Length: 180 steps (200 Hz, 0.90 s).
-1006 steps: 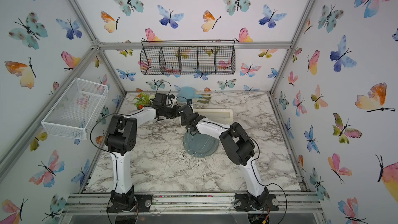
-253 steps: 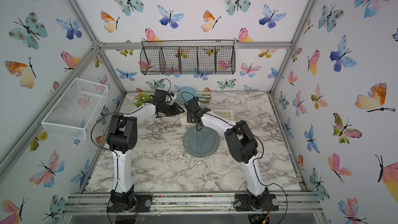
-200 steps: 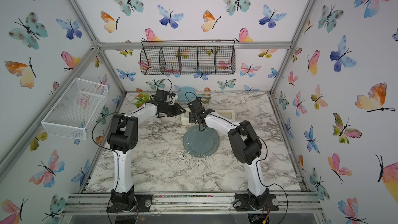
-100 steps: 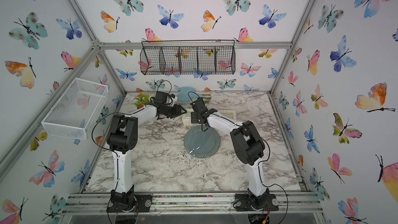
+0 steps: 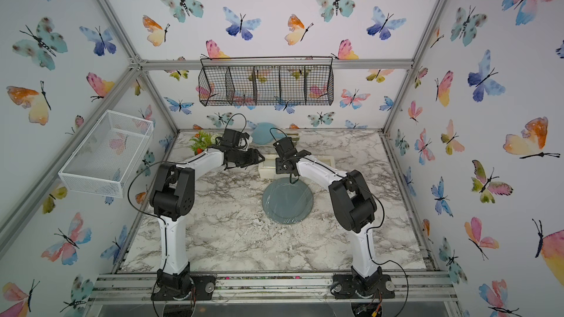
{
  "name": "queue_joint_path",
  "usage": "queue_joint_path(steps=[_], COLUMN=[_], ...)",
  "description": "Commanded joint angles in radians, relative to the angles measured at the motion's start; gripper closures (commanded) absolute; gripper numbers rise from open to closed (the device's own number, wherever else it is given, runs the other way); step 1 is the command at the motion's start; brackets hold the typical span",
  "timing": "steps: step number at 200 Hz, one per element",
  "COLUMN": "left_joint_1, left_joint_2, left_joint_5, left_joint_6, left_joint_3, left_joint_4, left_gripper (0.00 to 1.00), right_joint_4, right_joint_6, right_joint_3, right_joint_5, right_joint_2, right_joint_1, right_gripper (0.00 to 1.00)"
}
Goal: Wrap the plate with plastic wrap
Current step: Tear off the plastic wrap from the plastic wrap cutting box.
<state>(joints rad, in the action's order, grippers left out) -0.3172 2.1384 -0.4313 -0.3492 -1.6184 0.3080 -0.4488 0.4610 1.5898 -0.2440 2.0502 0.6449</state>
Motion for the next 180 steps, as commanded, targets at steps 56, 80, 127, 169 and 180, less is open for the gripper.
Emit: queue_joint_path(steps=[56, 80, 127, 169, 180], left_joint_1=[0.008, 0.013, 0.017, 0.018, 0.019], left_joint_2=[0.131, 0.133, 0.133, 0.139, 0.140], left_joint_5=[0.232, 0.229, 0.224, 0.223, 0.223], left_joint_6=[0.070, 0.070, 0.070, 0.072, 0.072], left_joint_3=[-0.025, -0.029, -0.034, -0.037, -0.038], left_joint_4=[0.257, 0.260, 0.265, 0.269, 0.270], left_gripper=[0.67, 0.69, 0.70, 0.72, 0.72], right_joint_4=[-0.173, -0.160, -0.150, -0.149, -0.152], right_joint_6=[-0.033, -0.041, -0.062, -0.083, -0.088], right_joint_3=[-0.117, -0.149, -0.203, -0.230, -0.234], right_joint_5=[-0.128, -0.120, -0.104, -0.106, -0.109], right_joint_2=[0.021, 0.000, -0.035, -0.060, -0.065], right_joint_1=[-0.046, -0.067, -0.110, -0.144, -0.155], right_gripper=[0.31, 0.30, 0.30, 0.29, 0.29])
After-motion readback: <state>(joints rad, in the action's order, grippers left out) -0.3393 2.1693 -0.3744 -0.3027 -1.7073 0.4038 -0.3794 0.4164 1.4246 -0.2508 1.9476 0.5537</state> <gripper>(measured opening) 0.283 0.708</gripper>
